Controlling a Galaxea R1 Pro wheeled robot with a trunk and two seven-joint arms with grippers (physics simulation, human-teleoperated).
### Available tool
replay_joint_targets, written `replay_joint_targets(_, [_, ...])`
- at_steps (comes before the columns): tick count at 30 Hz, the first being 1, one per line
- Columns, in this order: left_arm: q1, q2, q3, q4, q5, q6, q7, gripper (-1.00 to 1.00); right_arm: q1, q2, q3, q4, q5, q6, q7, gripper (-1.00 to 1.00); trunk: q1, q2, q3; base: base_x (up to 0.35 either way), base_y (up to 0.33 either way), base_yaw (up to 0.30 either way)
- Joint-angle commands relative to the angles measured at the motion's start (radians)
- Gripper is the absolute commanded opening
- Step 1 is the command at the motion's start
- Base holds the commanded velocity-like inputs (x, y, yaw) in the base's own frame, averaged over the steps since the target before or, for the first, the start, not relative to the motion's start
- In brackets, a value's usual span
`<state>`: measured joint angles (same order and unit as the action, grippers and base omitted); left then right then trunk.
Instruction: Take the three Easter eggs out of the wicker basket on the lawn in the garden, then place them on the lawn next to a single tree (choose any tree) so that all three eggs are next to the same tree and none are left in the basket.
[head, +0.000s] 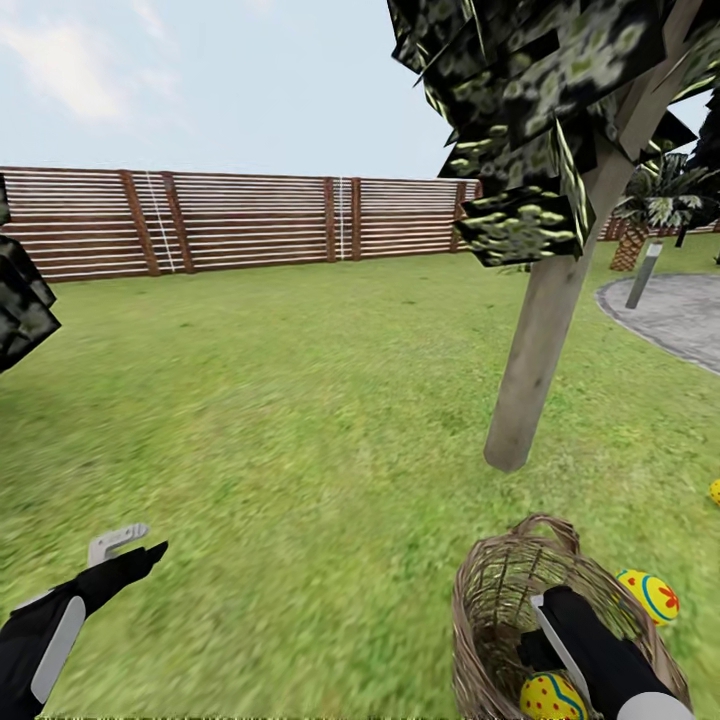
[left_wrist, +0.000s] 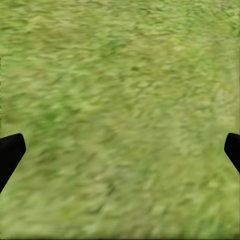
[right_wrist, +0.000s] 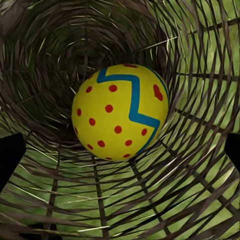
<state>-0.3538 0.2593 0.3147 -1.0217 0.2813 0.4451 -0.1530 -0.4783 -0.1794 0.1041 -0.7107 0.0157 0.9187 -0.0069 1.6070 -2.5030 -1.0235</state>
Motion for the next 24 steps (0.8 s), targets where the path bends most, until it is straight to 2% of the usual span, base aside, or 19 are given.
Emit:
replay_joint_targets(1, [-0.001, 0.000, 0.002, -0.001, 0.005, 0.007, -0.003, 1.00, 0.000, -0.001, 0.005, -0.001, 0.001, 0.005, -0.001, 1.00, 0.000, -0.001, -0.005, 0.000, 0.000, 0.000])
replay_joint_targets(24, [-0.001, -0.003, -0.001, -0.001, 0.006, 0.006, -0.005, 1.00, 0.000, 0.001, 0.005, -0.001, 0.001, 0.005, -0.001, 1.00, 0.011, -0.006, -0.094, 0.000, 0.000, 0.000])
